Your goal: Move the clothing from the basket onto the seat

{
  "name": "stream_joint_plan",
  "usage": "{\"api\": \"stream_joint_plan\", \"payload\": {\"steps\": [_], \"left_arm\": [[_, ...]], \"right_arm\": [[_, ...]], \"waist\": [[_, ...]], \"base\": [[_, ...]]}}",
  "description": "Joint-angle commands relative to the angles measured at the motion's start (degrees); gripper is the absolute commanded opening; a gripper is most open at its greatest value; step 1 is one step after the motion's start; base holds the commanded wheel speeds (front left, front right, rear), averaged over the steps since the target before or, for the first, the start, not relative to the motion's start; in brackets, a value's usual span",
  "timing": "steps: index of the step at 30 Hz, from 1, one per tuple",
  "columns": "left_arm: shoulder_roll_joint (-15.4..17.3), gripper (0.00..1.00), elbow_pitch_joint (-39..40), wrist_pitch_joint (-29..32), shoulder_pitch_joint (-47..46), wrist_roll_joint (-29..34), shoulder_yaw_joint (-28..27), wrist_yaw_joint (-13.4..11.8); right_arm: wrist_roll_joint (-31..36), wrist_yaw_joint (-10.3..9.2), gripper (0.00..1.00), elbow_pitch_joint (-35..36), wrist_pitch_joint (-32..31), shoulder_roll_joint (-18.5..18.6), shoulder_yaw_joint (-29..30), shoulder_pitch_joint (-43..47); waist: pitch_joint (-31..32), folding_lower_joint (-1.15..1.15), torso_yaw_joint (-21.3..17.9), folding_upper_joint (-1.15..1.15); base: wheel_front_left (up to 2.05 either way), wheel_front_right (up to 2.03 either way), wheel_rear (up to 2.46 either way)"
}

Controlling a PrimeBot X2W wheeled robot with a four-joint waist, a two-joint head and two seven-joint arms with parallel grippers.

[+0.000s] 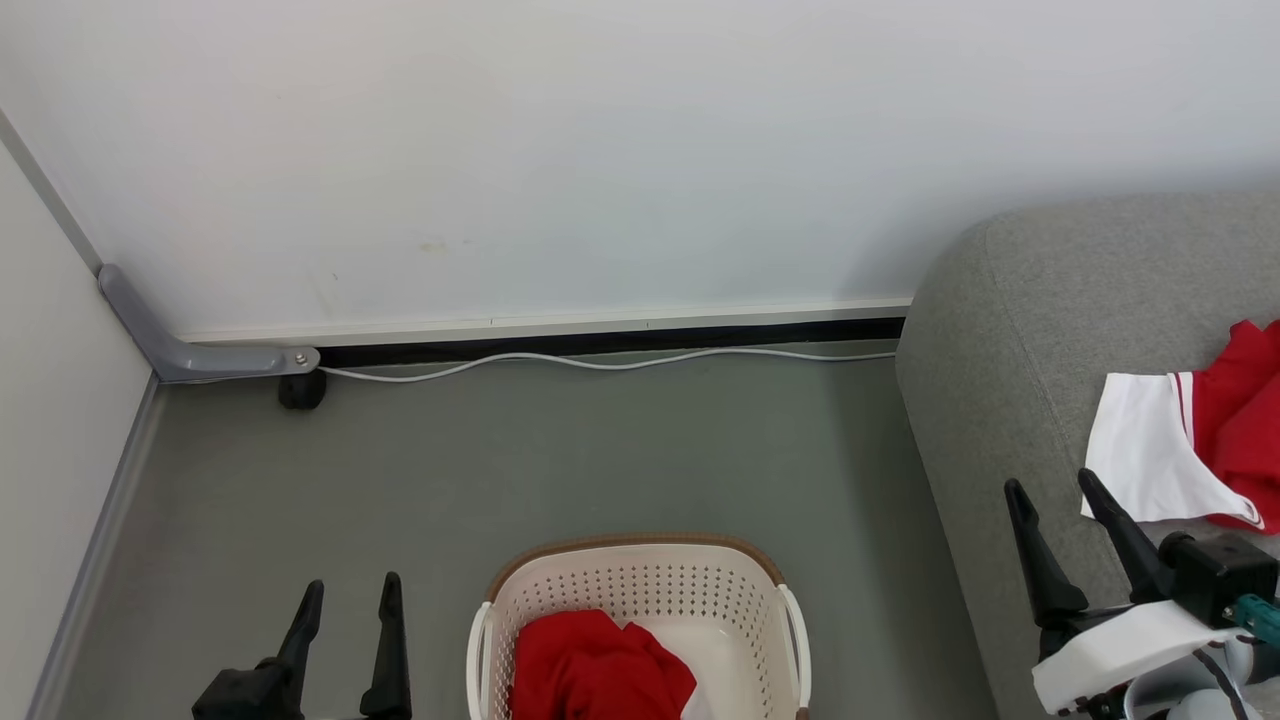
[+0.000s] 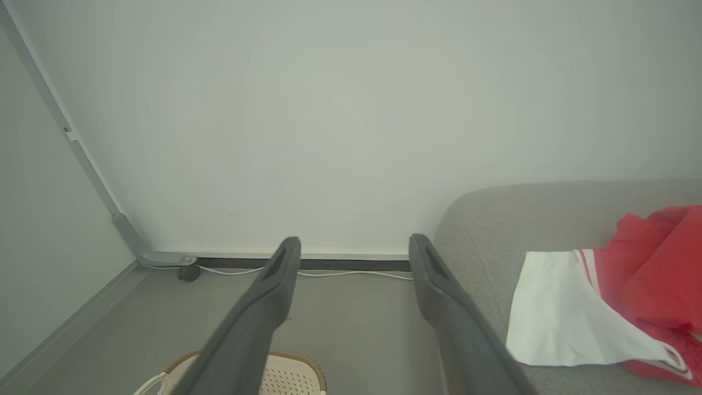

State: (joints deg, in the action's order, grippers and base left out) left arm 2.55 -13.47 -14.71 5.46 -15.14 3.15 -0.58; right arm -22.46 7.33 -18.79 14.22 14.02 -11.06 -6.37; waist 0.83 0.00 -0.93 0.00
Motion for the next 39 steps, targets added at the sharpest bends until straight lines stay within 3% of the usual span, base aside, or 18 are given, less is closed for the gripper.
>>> {"api": "stream_joint_plan", "payload": {"steps": [1, 21, 39], "left_arm": [[0.32, 1.00, 1.60, -0.29, -1.45, -0.14, -1.45, -0.46], [0.32, 1.00, 0.78, -0.29, -1.93, -1.16, 1.49, -2.04], [0.32, 1.00, -3.08, -0.29, -11.40, -6.30, 13.87, -9.70]], "right_arm": [[0.69, 0.16, 1.00, 1.41, 0.78, 0.51, -0.69, -0.48], [0.11, 0.16, 1.00, 2.54, 0.78, 1.16, -0.05, -1.90], [-4.63, 0.16, 1.00, 9.89, 0.78, 6.84, 0.50, -8.42]], "waist": [[-0.01, 0.00, -0.07, 0.00], [-2.97, 0.00, -0.78, 0.00], [-19.50, 0.00, -0.82, 0.00]], "base": [[0.00, 0.00, 0.00], [0.00, 0.00, 0.00], [0.00, 0.00, 0.00]]}}
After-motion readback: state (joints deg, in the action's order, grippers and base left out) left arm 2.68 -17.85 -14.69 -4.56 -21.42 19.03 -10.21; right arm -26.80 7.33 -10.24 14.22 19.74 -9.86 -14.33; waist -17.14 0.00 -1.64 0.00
